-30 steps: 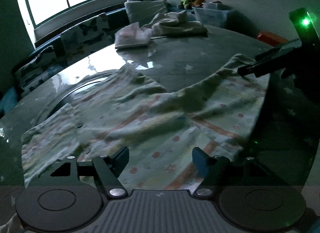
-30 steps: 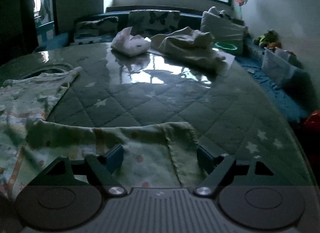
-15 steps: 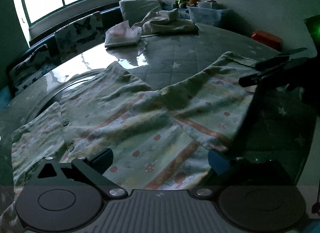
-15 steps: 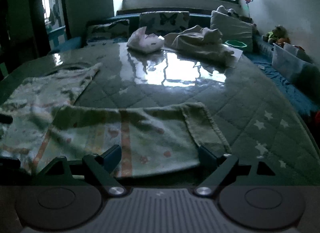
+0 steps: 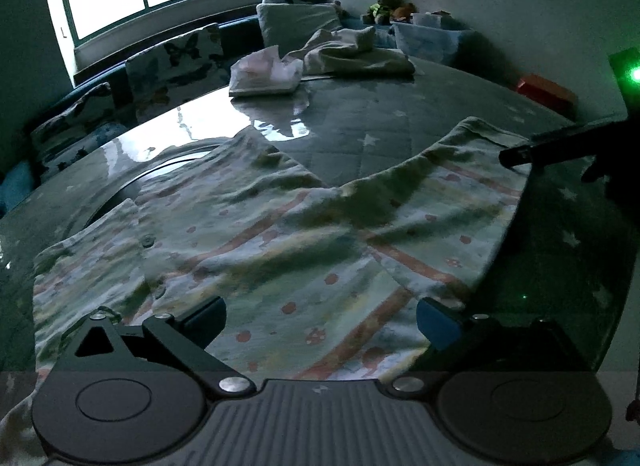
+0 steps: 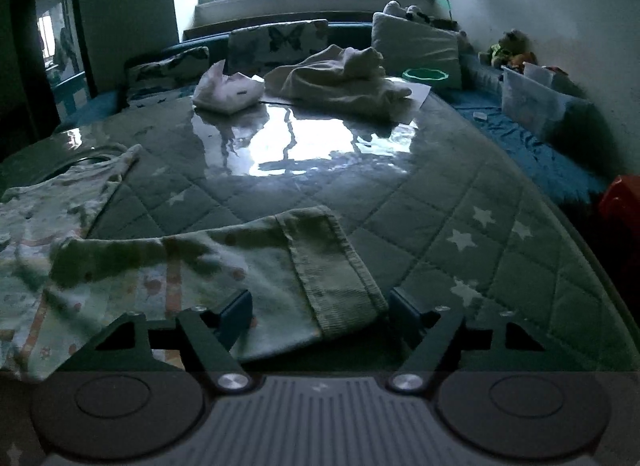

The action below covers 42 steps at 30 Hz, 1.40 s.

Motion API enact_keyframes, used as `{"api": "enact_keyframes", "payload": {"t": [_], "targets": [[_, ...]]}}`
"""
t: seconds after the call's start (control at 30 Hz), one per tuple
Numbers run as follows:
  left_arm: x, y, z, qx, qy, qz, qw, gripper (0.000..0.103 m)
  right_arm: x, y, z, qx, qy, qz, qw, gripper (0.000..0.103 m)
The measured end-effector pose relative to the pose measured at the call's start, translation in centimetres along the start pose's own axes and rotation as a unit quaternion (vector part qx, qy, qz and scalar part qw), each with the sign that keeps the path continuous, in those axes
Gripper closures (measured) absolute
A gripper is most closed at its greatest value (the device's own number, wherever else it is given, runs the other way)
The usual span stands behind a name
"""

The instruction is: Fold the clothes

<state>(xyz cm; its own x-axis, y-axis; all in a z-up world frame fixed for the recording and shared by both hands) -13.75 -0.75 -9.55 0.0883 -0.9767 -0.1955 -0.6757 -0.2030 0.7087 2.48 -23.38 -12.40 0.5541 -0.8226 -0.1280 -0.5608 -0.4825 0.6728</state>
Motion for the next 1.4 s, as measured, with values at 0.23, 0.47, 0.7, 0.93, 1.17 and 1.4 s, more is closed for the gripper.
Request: {"api": "enact_keyframes", "payload": {"t": [0.23, 0.47, 0.7, 0.93, 1.17, 1.4], "targets": [[-0.6, 0.0, 0.0, -0.002, 0.011, -0.002, 0.9999, 0.000, 0.5, 0.1, -0.2, 0.004, -0.012, 0.007, 1.000, 0.052], [-0.5, 0.1, -0.1, -0.004, 0.016, 0.001, 0.9999, 0.000, 0.9, 0.1, -0.4, 0.007, -0.019, 0.013, 1.000, 0.047], [-0.6, 0.2, -0.3, -0.005, 0.026, 0.005, 0.9996, 0.000, 0.8, 0.0, -0.5, 0.008, -0.016, 0.008, 1.000, 0.061], [-0.9, 0.3, -0.5, -0.005, 0.032, -0.001, 0.9995, 0.000, 0.5, 1.0, -1.0, 0.024, -0.028, -0.014, 0.999, 0.088], [-2.6, 0.5, -0.6, -0.002, 0.048, -0.019, 0.9987, 0.000, -2.3, 3.6, -3.2, 0.058, -0.019, -0.061, 0.996, 0.093], [-5.7, 1.4, -0.2, 0.010, 0.080, -0.040, 0.9960, 0.000, -7.8, 5.9, -5.9, 0.082, 0.012, -0.126, 0.989, 0.094]]}}
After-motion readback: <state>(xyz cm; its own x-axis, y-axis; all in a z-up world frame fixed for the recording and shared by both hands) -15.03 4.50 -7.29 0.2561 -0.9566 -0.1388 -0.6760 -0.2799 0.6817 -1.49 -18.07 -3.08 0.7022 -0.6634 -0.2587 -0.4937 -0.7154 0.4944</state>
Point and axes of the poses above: each gripper's, at about its wrist camera, not at the fingertips, and y roughly against the way its jaws point, x to its right, z to its underside, the point moved 8 cm from there along -y, roughly the way its jaws point, and after that the axes turned 7 degrees about -z, right-handed, at the moved point
